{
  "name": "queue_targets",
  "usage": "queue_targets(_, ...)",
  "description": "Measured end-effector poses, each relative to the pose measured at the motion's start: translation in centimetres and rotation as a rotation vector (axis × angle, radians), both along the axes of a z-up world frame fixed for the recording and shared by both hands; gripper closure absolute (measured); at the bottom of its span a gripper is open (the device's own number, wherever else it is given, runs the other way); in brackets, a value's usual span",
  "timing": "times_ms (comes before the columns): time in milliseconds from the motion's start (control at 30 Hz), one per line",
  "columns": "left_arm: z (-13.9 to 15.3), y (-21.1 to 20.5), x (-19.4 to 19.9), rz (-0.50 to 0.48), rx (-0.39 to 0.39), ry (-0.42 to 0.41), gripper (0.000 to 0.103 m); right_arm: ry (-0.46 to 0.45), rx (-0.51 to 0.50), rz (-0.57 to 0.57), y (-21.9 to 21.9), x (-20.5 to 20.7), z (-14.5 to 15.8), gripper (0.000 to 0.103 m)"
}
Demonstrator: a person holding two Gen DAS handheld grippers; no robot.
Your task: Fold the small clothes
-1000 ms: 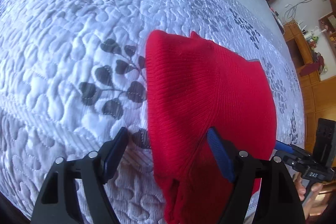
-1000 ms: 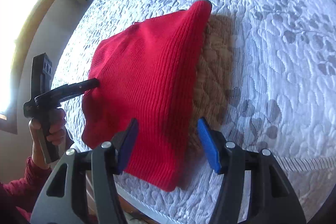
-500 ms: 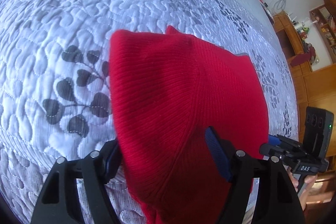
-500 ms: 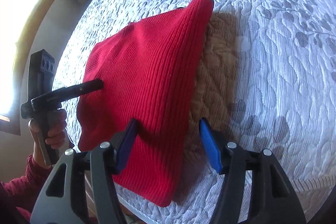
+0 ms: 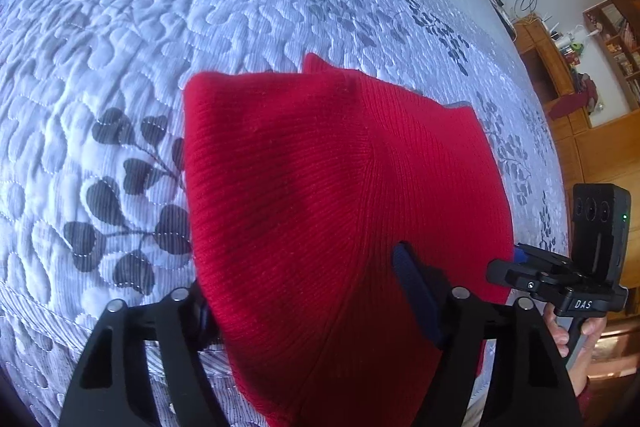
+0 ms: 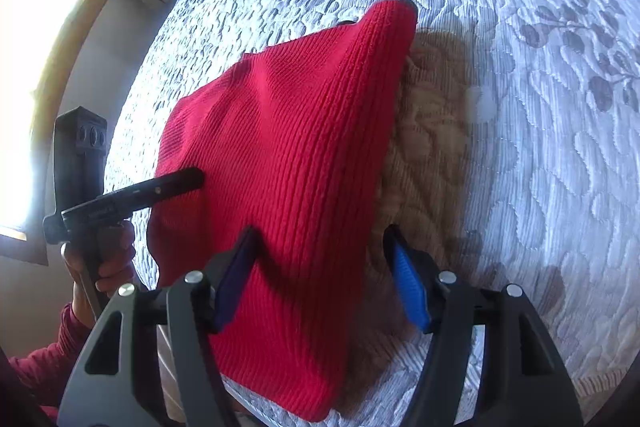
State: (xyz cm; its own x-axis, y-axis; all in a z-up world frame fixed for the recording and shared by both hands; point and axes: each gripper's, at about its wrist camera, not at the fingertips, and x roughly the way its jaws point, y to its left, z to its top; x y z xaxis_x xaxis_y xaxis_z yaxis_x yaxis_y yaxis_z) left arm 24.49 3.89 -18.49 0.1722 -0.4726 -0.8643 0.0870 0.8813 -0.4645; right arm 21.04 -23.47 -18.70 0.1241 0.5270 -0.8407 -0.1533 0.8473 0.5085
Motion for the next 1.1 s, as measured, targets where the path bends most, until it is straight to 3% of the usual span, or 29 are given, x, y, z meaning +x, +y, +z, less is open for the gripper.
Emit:
queue_targets(233, -0.2, 1.3, 0.0, 0.032, -0.079, -0.004, 0.051, 0.062, 0.094, -0.029, -0.3, 0.7, -1.8, 0.037)
queue_targets(333, -0.5, 1.3, 0.0, 0.025, -0.107, -0.009, 0.059, 0.07, 0.118, -0.018, 0.0, 0.7, -1.9, 0.054)
queue_targets(433, -0.5, 1.4, -0.1, 0.042, -0.135, 0.003, 0.064, 0.054, 0.091, -0.013, 0.2, 0.5, -1.4, 0.061)
queue_targets(667, 1.4, 0.0, -0.8, 0.019, -0.059, -0.059, 0.069, 0.023, 0.077, -0.02, 0.3, -0.1, 0.1, 0.069)
queue_targets(867, 3.3, -1.4, -1.4, 0.032, -0.062, -0.076, 0.071, -0.021, 0.091, -0.016, -1.0, -1.4, 2.8, 0.072)
queue_targets(1100, 7.3, -8.5, -2.8, -0.048, -0.082, -0.154, 0.072, -0.102, 0.045, -0.042, -6.9, -2.9, 7.7, 0.072)
